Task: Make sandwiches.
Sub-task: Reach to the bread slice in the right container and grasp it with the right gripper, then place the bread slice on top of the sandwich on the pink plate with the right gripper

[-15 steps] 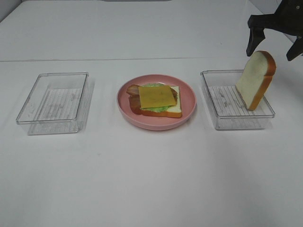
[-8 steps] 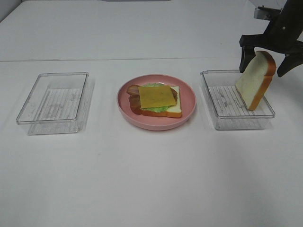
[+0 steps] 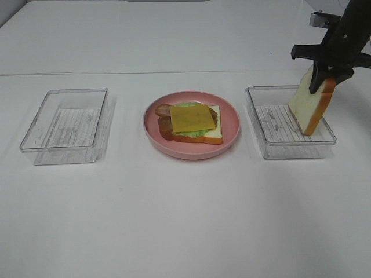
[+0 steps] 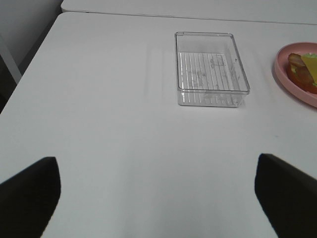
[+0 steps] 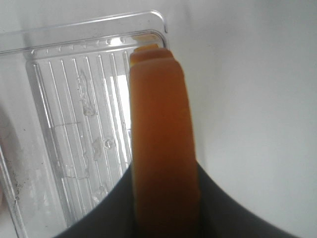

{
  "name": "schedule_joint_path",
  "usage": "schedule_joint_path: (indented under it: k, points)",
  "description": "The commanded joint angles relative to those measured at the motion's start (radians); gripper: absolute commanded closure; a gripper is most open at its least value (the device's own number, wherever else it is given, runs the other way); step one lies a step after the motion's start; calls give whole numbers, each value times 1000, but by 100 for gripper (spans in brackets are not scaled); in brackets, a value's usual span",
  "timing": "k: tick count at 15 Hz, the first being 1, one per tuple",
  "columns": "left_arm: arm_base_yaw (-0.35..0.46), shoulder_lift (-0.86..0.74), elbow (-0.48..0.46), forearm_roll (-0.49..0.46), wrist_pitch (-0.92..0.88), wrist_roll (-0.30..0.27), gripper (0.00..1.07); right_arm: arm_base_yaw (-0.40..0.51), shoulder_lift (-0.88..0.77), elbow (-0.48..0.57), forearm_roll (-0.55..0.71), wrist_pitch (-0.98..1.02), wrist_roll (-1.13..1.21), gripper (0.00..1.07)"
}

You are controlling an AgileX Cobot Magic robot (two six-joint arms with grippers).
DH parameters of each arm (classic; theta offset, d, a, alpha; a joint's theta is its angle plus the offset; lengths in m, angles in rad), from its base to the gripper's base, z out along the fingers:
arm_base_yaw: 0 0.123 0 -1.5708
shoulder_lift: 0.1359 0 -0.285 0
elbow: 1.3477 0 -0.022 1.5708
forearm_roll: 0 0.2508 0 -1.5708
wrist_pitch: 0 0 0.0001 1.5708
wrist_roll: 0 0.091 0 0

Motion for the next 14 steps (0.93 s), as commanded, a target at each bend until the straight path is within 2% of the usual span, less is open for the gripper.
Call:
schedule_joint_path:
  k: [1, 5, 9, 10, 11, 14]
  points:
    - [2, -21, 2, -8, -6, -4, 7, -3, 0, -6, -15, 4, 12, 107]
    - [2, -21, 2, -8, -6, -4, 7, -3, -48, -6, -5, 115, 73, 107]
    - [2, -21, 2, -8, -6, -4, 7, -3, -169, -5, 54, 161, 67, 107]
    - [2, -21, 2, -9, -6, -4, 7, -1, -253, 29, 184, 164, 41, 107]
    - [2, -21, 2, -9, -6, -4, 7, -1, -272, 46, 223, 155, 29, 107]
    - [2, -21, 2, -10, -6, -4, 7, 10, -409, 268, 574, -16, -178, 107]
